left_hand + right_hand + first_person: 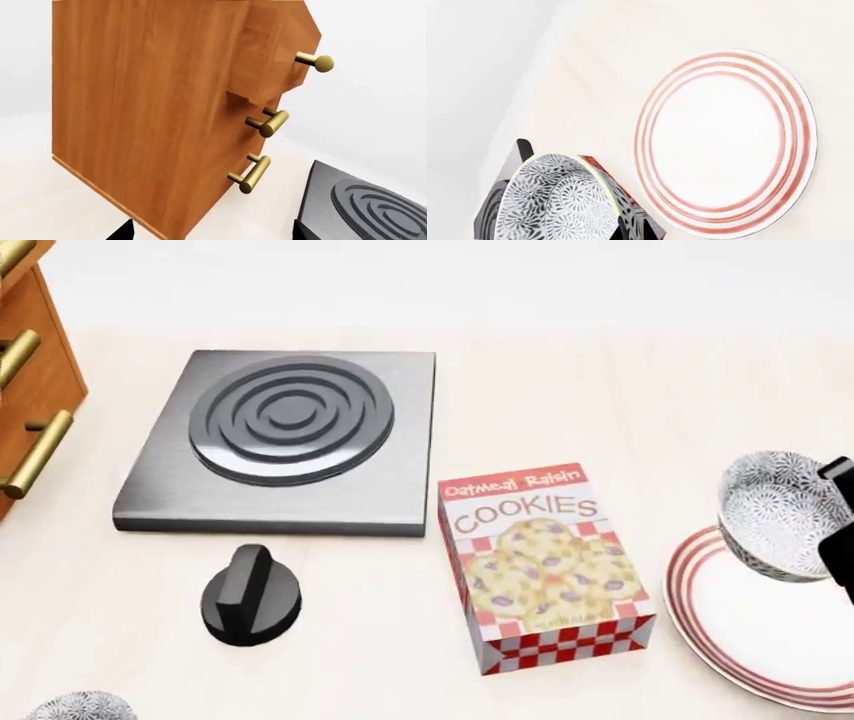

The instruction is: Pick the akita bowl from table center and place it on the plate.

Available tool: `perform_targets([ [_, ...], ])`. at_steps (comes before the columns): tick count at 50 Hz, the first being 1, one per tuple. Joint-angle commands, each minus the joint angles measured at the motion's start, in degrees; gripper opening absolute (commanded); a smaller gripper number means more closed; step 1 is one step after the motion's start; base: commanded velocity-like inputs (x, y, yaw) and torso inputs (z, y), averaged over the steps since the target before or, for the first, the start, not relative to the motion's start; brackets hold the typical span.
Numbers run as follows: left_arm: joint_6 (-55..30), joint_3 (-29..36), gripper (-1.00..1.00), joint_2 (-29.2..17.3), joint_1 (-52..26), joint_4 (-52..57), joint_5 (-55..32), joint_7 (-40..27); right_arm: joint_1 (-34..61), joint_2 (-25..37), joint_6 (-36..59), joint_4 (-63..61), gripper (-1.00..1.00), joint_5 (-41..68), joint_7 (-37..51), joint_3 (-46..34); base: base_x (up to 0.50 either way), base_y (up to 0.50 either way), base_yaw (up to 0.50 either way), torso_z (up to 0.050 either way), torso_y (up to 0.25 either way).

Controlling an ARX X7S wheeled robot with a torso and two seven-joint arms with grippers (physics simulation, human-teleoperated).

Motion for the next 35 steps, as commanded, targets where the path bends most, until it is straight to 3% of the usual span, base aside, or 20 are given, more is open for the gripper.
perform_targets([
  [1, 3.3, -0.3, 1.0, 1.2, 2.0, 0.0, -0.4, 3.3, 2.0, -1.2, -2.4, 5.1, -1.0, -0.6, -0.1, 1.1, 0.0, 0.0, 0.0, 0.021, -0.191],
  [7, 5.0, 0.4, 1.0, 0.8, 2.2, 0.1, 1.7, 3.3, 2.2, -0.9, -2.7, 4.0, -1.0, -0.8, 0.5, 1.0, 0.0, 0.0, 0.0, 0.001, 0.0],
  [21, 3.9, -0.4, 1.0, 1.0, 1.8, 0.1, -1.1, 3.1, 2.3, -0.8, -3.3, 3.8, -1.0, -0.6, 0.3, 1.2, 0.0, 0.0, 0.0, 0.003, -0.167],
  [35, 5.2, 0.1, 1.0, 0.6, 1.9, -0.1, 0.2, 3.0, 5.6, 0.2, -6.0, 9.4, -1.0, -4.7, -4.3, -1.8, 0.0, 0.0, 0.0, 0.0, -0.015],
])
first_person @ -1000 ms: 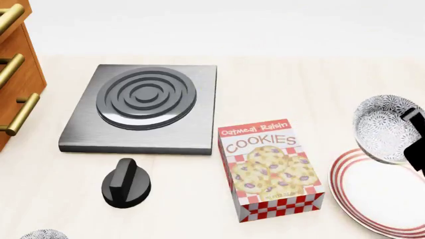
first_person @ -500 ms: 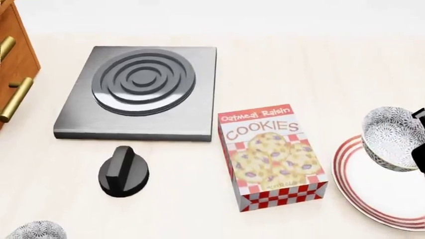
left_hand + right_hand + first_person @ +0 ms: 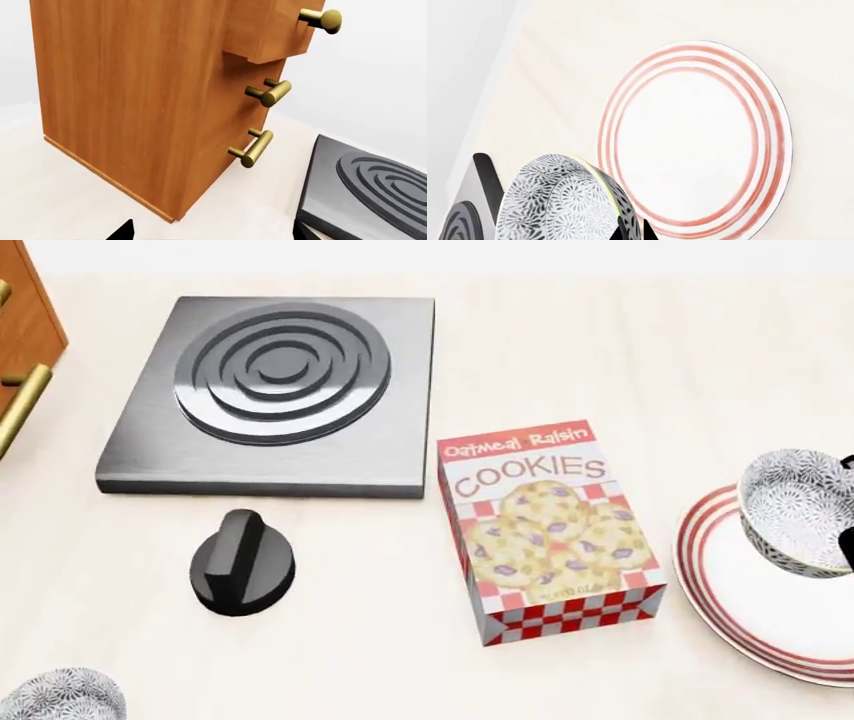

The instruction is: Pick the akita bowl from table center and place it on the plate.

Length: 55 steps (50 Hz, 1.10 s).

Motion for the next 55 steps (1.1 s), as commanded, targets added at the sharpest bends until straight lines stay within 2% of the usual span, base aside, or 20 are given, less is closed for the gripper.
perform_targets([
  [1, 4.4, -0.1, 1.0, 1.0, 1.6, -0.4, 1.9, 2.4, 3.2, -0.8, -3.0, 5.4, -1.0, -2.7, -4.2, -0.5, 0.0, 0.0, 0.0, 0.005, -0.25],
  [4, 2.4, -1.6, 1.0, 1.4, 1.2, -0.9, -1.6, 2.0, 3.8, -0.8, -3.0, 5.2, -1.0, -2.6, -3.9, -0.5, 0.0, 0.0, 0.0, 0.004, -0.167],
  [15, 3.4, -1.4, 1.0, 1.5, 1.6, -0.9, -1.1, 1.9, 5.6, -0.1, -4.7, 8.4, -1.0, -5.1, -6.7, -2.4, 0.0, 0.0, 0.0, 0.0, 0.0],
  [26, 4.5, -0.8, 1.0, 1.1, 2.0, -0.7, 0.2, 2.0, 9.4, 1.0, -9.2, 20.7, -1.0, -11.3, -15.8, -7.0, 0.0, 0.0, 0.0, 0.0, 0.0],
  [29, 5.4, -0.5, 1.0, 1.1, 2.4, -0.2, 1.0, 2.1, 9.3, 1.1, -9.5, 21.0, -1.0, -11.2, -15.9, -6.8, 0.0, 0.0, 0.0, 0.003, -0.167],
  [31, 3.6, -1.8, 1.0, 1.3, 2.1, -0.2, -2.0, 1.7, 9.2, 1.1, -9.4, 20.5, -1.0, -10.9, -15.5, -6.5, 0.0, 0.0, 0.0, 0.008, -0.181],
  [44, 3.6, -1.4, 1.0, 1.0, 1.6, -0.4, -1.9, 1.4, 10.9, 1.7, -10.7, 22.9, -1.0, -12.5, -17.2, -7.7, 0.0, 0.0, 0.0, 0.0, 0.0],
  [55, 3.8, -1.4, 1.0, 0.9, 1.7, -0.5, -2.1, 1.4, 19.5, 2.1, -16.5, 41.6, -1.0, -20.7, -29.3, -14.6, 0.0, 0.0, 0.0, 0.0, 0.0],
])
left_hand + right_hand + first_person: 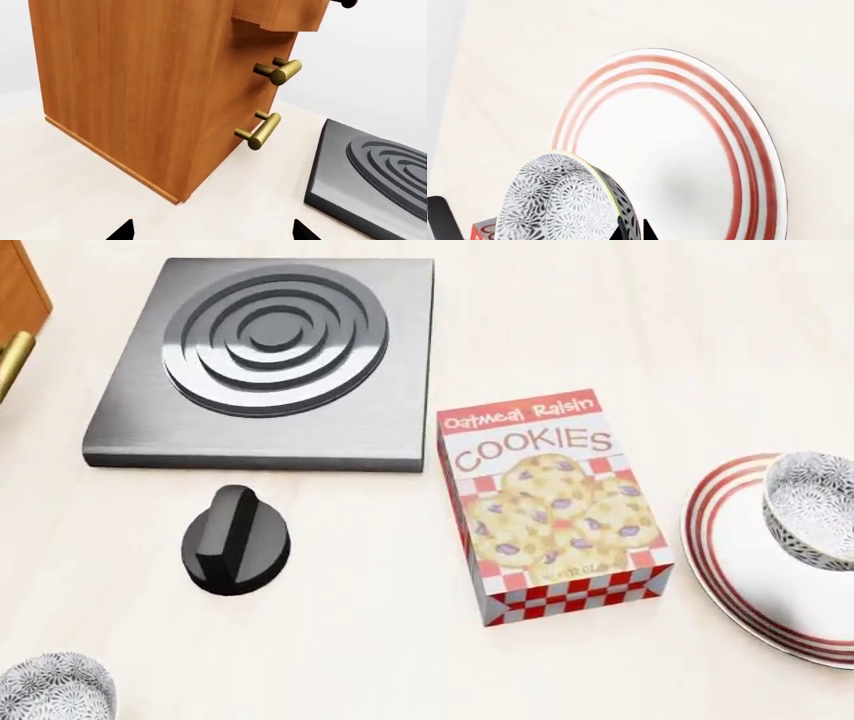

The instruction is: Pick the akita bowl from table center and place it on the plate.

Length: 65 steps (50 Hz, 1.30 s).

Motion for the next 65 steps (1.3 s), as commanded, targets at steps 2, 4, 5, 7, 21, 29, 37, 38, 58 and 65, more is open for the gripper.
perform_targets([
  [2, 3.2, -1.0, 1.0, 1.3, 1.2, -0.8, 0.0, 2.0, 7.3, -1.2, -6.1, 16.6, -1.0, -7.8, -11.3, -3.6, 0.0, 0.0, 0.0, 0.0, 0.0],
  [4, 3.3, -1.0, 1.0, 1.3, 1.2, -0.8, 0.0, 2.1, 6.8, -1.4, -6.3, 16.6, -1.0, -9.0, -11.3, -2.6, 0.0, 0.0, 0.0, 0.0, 0.0],
  [5, 3.4, -1.0, 1.0, 1.3, 1.3, -0.9, 0.0, 2.1, 6.6, -1.4, -6.3, 16.6, -1.0, -9.5, -11.2, -1.8, 0.0, 0.0, 0.0, 0.0, 0.0],
  [7, 3.4, -1.0, 1.0, 1.3, 1.3, -0.9, 0.0, 2.0, 6.2, -1.6, -6.3, 16.7, -1.0, -10.9, -11.0, 0.0, 0.0, 0.0, 0.0, 0.0, 0.0],
  [21, 3.6, -1.1, 1.0, 1.1, 1.6, -0.7, -0.3, 1.8, 7.1, -2.5, -6.0, 16.7, -1.0, -24.1, -12.1, 12.3, 0.0, 0.0, 0.0, 0.0, 0.0],
  [29, 3.8, -1.2, 1.0, 1.0, 1.8, -0.7, -0.4, 1.8, 7.8, -3.5, -4.8, 16.7, -1.0, -33.9, -14.2, 19.8, 0.0, 0.0, 0.0, 0.0, 0.0],
  [37, 3.9, -1.2, 1.0, 0.9, 2.0, -0.5, -0.5, 1.7, 8.4, -4.1, -3.8, 16.7, -1.0, -43.3, -16.4, 27.3, 0.0, 0.0, 0.0, 0.0, 0.0],
  [38, 3.9, -1.2, 1.0, 0.9, 2.0, -0.5, -0.6, 1.7, 8.5, -4.1, -3.7, 16.7, -1.0, -44.4, -16.6, 28.2, 0.0, 0.0, 0.0, 0.0, 0.0],
  [58, 3.8, -1.0, 1.0, 0.6, 1.8, -0.3, -0.9, 1.3, 7.8, -7.6, -4.7, 4.0, 1.0, -51.6, -25.0, 40.9, 0.0, 0.0, 0.0, 0.0, 0.0],
  [65, 3.8, -0.9, 1.0, 0.5, 1.7, -0.3, -1.0, 1.2, 3.3, -14.0, 1.6, -18.9, 1.0, -45.8, -24.4, 45.5, 0.0, 0.0, 0.0, 0.0, 0.0],
])
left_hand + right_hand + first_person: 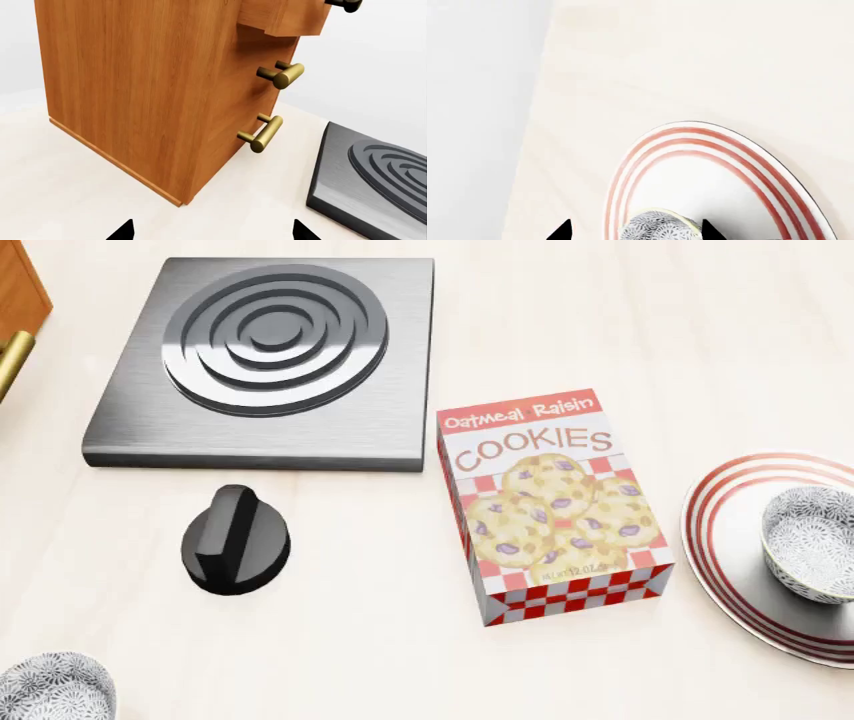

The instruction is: Pick the akita bowl from table center and place it on the plate.

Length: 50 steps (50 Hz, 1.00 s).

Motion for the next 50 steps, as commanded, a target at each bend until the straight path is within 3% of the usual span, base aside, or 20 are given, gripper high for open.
perform_targets([
  [1, 3.2, -0.9, 1.0, 1.4, 1.1, -0.9, 0.1, 2.1, -3.4, -8.2, 4.6, -22.3, 1.0, 3.1, -3.5, 7.5, 0.0, 0.0, 0.0, 0.0, 0.0],
  [19, 3.3, -0.7, 1.0, 1.2, 1.1, -0.7, -0.1, 1.9, -4.5, -14.5, 15.2, -45.7, 1.0, 9.1, -2.1, 5.3, 0.0, 0.0, 0.0, 0.0, 0.0],
  [37, 3.5, -0.2, 1.0, 1.1, 1.6, -0.1, -0.1, 1.8, -6.4, -17.7, 38.0, -66.7, 1.0, 18.7, 4.8, 4.8, 0.0, 0.0, 0.0, 0.0, 0.0],
  [44, 3.4, 0.0, 1.0, 1.0, 1.2, -0.2, -0.1, 1.7, -9.3, -15.8, 38.5, -68.2, 1.0, 38.7, 19.4, 3.7, 0.0, 0.0, 0.0, 0.0, 0.0],
  [50, 3.2, 0.4, 1.0, 0.9, 0.9, -0.3, -0.2, 1.6, -9.8, -15.1, 37.9, -68.5, 1.0, 46.3, 24.7, 2.8, 0.0, 0.0, 0.0, 0.0, 0.0],
])
